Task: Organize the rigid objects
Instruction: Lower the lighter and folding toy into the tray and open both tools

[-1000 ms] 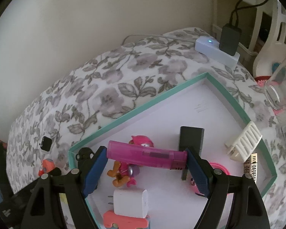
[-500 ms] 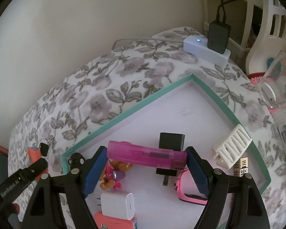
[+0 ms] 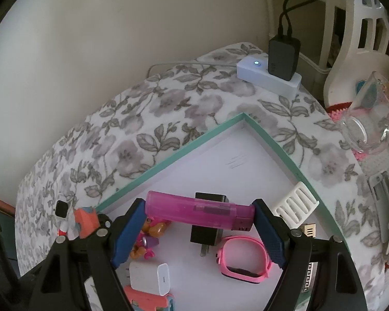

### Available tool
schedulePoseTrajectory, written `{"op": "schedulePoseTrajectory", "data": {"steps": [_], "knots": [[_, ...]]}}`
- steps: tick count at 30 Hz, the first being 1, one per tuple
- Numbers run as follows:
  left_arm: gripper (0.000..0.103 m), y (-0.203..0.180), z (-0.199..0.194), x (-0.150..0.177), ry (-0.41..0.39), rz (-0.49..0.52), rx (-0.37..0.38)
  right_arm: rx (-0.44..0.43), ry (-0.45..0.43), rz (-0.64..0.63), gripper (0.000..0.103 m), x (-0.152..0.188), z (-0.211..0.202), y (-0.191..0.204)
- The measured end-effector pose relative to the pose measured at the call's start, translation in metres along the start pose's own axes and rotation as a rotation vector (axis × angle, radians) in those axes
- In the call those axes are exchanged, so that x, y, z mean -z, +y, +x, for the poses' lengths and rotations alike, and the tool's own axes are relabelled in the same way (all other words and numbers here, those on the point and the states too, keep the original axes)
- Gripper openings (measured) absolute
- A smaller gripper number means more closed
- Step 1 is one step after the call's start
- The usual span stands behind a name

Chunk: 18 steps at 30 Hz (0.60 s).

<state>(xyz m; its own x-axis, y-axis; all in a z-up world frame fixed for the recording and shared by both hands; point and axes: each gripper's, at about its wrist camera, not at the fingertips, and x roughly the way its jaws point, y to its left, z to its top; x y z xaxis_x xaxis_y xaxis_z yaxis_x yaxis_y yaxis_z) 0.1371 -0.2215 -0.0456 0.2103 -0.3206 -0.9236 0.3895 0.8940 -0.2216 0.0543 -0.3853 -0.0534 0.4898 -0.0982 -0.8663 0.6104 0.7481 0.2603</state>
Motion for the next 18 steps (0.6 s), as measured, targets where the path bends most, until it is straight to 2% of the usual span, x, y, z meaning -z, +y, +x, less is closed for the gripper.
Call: {"op": "schedulePoseTrajectory", "data": {"steps": [15, 18], "knots": [[0.046, -0.011, 0.011, 0.006, 0.028, 0.043, -0.046, 0.007, 0.062, -0.007, 0.085, 0.007, 0.015, 0.001], [0.050, -0.011, 0.011, 0.006, 0.030, 0.048, -0.057, 0.005, 0.070, 0.001, 0.085, 0.007, 0.016, 0.000]]}}
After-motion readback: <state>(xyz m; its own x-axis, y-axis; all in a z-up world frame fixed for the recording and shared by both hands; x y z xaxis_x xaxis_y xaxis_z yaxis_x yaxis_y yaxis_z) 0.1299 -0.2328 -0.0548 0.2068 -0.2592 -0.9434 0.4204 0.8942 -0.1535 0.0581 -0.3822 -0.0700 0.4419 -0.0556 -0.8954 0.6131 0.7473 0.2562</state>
